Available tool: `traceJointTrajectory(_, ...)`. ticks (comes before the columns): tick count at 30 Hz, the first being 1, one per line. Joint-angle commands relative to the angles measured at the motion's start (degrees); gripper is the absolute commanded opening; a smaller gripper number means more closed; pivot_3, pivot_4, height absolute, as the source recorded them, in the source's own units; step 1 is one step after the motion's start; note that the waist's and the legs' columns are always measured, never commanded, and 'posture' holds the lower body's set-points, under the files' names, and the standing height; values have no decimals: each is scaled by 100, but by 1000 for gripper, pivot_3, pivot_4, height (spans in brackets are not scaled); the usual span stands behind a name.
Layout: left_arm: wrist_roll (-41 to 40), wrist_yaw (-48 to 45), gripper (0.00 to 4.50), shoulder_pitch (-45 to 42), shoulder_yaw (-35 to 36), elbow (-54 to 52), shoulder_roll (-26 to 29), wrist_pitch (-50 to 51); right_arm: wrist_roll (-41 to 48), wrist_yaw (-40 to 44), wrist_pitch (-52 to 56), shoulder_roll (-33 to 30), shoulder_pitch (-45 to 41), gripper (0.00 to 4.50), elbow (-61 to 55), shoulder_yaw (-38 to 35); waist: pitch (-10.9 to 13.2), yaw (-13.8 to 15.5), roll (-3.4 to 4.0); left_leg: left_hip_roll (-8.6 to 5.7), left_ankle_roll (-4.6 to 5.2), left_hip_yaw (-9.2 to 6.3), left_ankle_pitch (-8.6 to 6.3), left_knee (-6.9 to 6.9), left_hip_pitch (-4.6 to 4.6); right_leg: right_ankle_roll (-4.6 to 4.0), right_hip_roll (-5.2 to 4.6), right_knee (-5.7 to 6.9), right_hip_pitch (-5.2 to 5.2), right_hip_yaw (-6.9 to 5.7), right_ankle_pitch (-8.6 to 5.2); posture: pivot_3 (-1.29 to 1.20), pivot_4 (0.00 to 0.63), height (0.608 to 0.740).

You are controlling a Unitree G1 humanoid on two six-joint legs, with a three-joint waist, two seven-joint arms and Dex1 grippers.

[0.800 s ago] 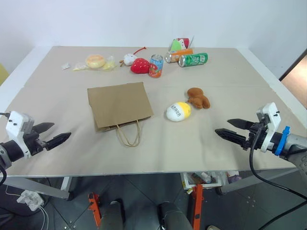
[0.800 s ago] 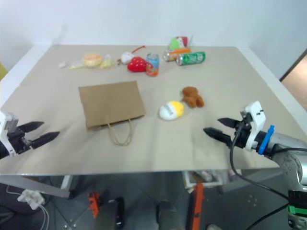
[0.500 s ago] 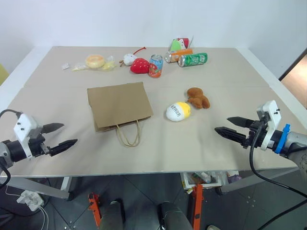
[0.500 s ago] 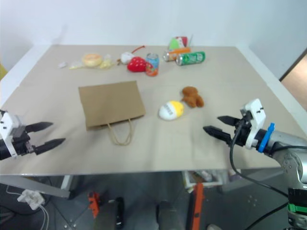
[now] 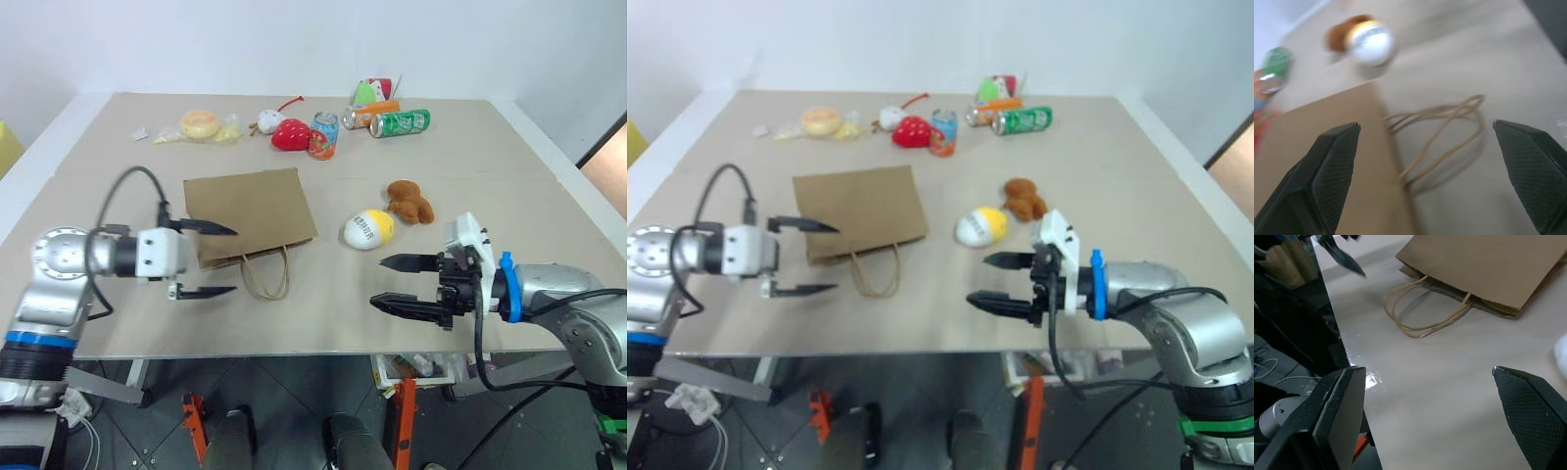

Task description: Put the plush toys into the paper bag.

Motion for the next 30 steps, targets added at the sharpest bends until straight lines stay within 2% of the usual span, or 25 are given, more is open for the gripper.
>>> traceJointTrajectory(1, 82, -199, 4500, -298, -118, 466, -43, -517, -27, -67, -140, -7, 13, 4450, -166, -124, 0, -4, 0, 7, 0, -4, 0, 0, 0, -1, 10, 2, -1, 0, 0, 0, 150, 740)
traceJointTrajectory(13, 420, -181, 4500, -1041, -591, 1614, -637, -1134, -84, -439, -181, 318, 247, 4450, -430, 31, 0, 16, 0, 8, 2, -9, 0, 59, -4, 12, 10, 21, 14, 4, 19, 0, 150, 740)
traceJointTrajectory(24, 521, 212, 4500, -1279, -632, 1946, -1101, -714, -91, -577, -207, 405, 328, 4450, -433, 16, 0, 19, 0, 8, 11, -9, 6, 64, -5, 13, 10, 21, 14, 4, 34, 0, 150, 740)
traceJointTrajectory(27, 600, 261, 3659, -1287, -659, 2088, -1118, -755, -102, -586, -214, 414, 350, 4500, -446, 26, 0, 18, 0, 8, 12, -10, 7, 64, -5, 15, 12, 22, 13, 4, 34, 0, 150, 740)
traceJointTrajectory(30, 610, 264, 2409, -1265, -667, 2149, -1120, -719, -123, -575, -225, 413, 362, 4500, -423, 25, 0, 19, 0, 8, 13, -10, 7, 63, -5, 17, 12, 22, 13, 4, 34, 0, 150, 740)
